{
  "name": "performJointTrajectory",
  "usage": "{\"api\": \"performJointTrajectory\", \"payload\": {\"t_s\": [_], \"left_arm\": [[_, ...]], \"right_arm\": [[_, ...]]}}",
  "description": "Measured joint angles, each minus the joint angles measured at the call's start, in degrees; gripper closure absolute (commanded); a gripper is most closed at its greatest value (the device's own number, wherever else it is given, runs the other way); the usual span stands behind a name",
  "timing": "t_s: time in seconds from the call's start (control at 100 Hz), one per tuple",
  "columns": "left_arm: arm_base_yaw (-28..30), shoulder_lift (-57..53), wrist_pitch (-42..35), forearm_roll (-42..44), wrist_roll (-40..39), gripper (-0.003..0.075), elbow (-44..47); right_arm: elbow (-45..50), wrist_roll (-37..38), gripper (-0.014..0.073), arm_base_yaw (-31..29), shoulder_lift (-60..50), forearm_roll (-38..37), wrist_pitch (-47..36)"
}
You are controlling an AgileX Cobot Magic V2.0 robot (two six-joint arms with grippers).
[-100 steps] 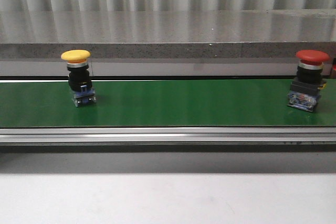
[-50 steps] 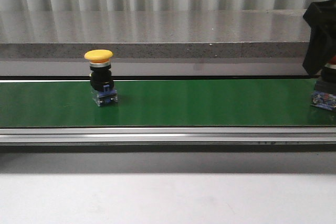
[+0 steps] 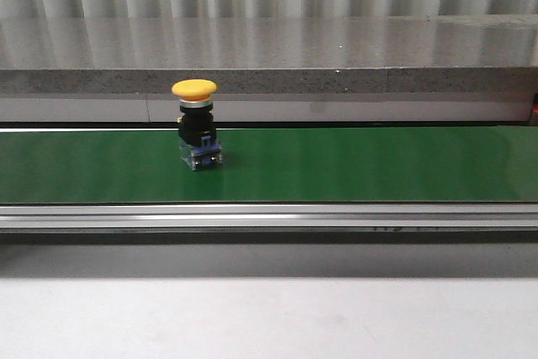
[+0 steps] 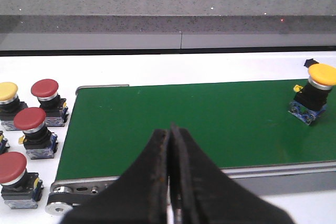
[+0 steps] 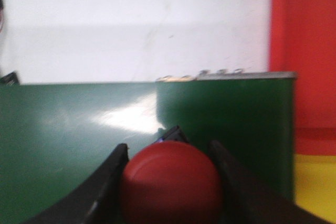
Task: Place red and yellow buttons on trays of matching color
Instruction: 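Grasp the red button with the right gripper and place it on the red tray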
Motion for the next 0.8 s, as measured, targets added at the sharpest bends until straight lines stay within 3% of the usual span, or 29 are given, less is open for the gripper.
{"api": "performJointTrajectory", "payload": {"t_s": [0.31,0.7,0.8], "left_arm": [[0.0,0.0,0.0,0.0,0.0,0.074,0.0],[0.0,0.0,0.0,0.0,0.0,0.074,0.0],[0.0,0.0,0.0,0.0,0.0,0.074,0.0]], "right_arm": [[-9.95,0.09,0.0502,-14.28,11.93,-0.11,-1.05],[-14.0,0.09,0.0503,-15.87,24.26,-0.22,-8.47],[-14.0,0.09,0.0457,-15.87,25.54,-0.22,-9.84]]}}
